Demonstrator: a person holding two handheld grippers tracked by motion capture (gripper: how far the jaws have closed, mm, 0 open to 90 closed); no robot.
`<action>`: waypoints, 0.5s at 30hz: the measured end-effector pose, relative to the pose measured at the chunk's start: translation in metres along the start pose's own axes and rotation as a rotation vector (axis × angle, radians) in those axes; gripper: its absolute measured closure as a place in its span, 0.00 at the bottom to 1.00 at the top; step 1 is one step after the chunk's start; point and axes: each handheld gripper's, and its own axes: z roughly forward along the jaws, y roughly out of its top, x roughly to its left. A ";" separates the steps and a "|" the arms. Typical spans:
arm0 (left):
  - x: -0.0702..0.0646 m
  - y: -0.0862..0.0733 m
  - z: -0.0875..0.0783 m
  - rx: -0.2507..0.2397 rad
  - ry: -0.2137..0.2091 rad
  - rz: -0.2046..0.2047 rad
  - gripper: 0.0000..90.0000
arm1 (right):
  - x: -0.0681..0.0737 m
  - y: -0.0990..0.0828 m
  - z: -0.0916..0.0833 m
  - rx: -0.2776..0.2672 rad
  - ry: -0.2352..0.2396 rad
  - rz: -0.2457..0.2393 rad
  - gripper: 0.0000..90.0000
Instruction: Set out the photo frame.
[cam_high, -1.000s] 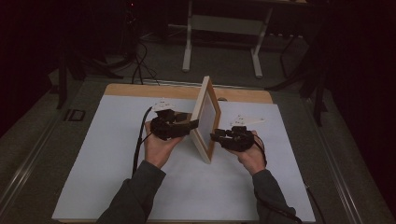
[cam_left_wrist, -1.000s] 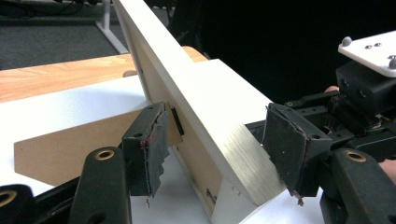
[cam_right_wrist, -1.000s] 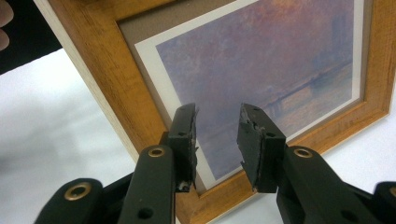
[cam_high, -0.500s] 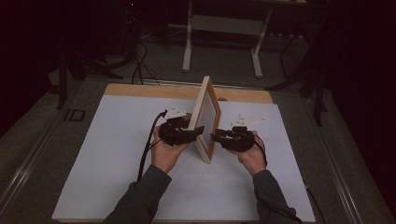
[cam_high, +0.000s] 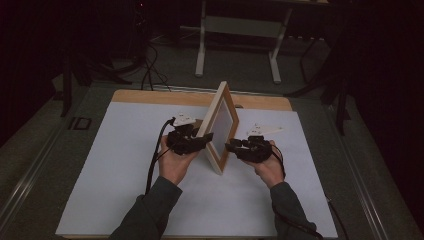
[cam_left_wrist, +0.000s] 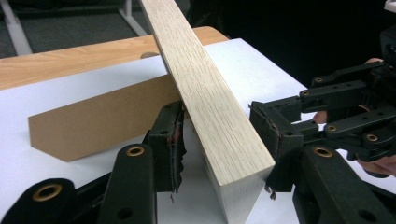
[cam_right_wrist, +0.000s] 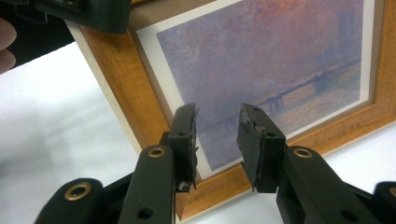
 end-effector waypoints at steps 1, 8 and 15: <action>0.000 0.000 0.000 0.000 0.004 0.001 0.64 | 0.000 0.000 0.000 0.000 0.000 0.000 0.74; 0.003 0.000 -0.002 0.000 0.032 0.007 0.68 | 0.000 -0.001 0.001 0.004 0.001 -0.003 0.74; 0.009 0.001 -0.005 -0.001 0.054 -0.012 0.72 | -0.001 0.000 -0.001 0.004 -0.002 -0.001 0.74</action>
